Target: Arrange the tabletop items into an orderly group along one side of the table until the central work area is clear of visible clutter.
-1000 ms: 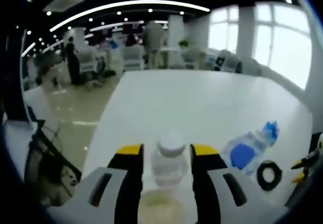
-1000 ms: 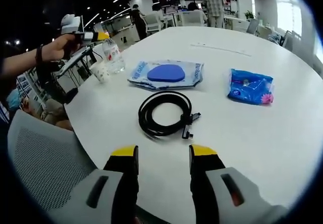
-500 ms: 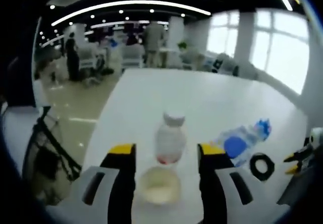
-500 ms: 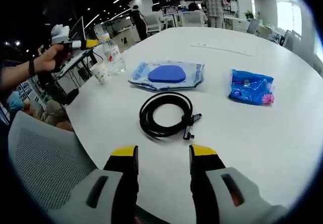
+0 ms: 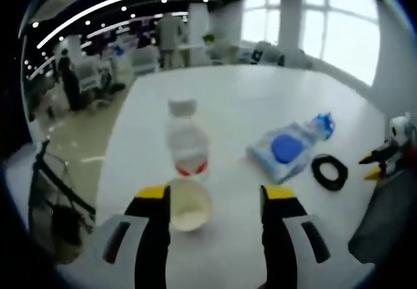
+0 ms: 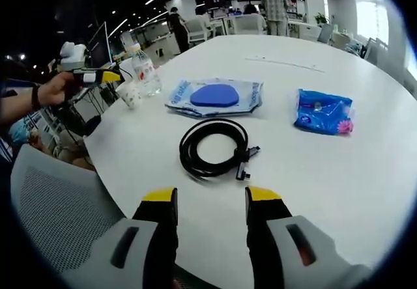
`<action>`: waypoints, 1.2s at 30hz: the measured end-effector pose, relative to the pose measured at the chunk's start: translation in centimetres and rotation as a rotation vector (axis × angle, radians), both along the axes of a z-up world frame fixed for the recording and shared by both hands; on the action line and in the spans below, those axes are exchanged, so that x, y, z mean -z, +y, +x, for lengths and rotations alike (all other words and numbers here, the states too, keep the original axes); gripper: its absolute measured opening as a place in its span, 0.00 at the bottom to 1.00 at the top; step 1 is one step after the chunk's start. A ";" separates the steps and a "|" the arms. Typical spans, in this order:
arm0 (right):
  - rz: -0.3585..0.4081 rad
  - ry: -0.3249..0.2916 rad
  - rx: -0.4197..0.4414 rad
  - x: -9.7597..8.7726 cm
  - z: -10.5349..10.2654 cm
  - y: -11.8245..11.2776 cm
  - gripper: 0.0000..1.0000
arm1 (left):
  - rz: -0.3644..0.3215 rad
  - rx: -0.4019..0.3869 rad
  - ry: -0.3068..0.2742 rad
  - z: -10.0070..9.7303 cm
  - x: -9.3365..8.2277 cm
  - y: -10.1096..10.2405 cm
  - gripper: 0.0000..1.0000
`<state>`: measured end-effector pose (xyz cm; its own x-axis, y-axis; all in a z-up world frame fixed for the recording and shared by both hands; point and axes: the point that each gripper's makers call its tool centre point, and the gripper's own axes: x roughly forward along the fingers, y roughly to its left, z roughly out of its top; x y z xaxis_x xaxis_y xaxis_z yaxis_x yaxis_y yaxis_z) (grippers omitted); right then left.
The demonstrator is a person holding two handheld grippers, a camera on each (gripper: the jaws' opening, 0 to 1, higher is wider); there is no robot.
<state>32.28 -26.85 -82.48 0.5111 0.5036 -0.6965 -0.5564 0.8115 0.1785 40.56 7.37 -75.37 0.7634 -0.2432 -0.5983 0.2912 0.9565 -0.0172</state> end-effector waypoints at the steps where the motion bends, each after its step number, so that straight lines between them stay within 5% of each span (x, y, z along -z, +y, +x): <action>1: 0.001 0.000 0.001 0.0 0.0 0.0 0.40 | 0.011 0.012 0.011 -0.1 0.4 -0.2 0.52; 20: -0.003 -0.001 0.011 0.0 0.0 -0.3 0.40 | 0.044 0.030 0.107 -0.9 3.6 -0.4 0.39; 36: 0.005 0.009 0.018 0.1 0.0 -0.4 0.39 | 0.066 0.015 0.151 -0.9 4.7 0.0 0.03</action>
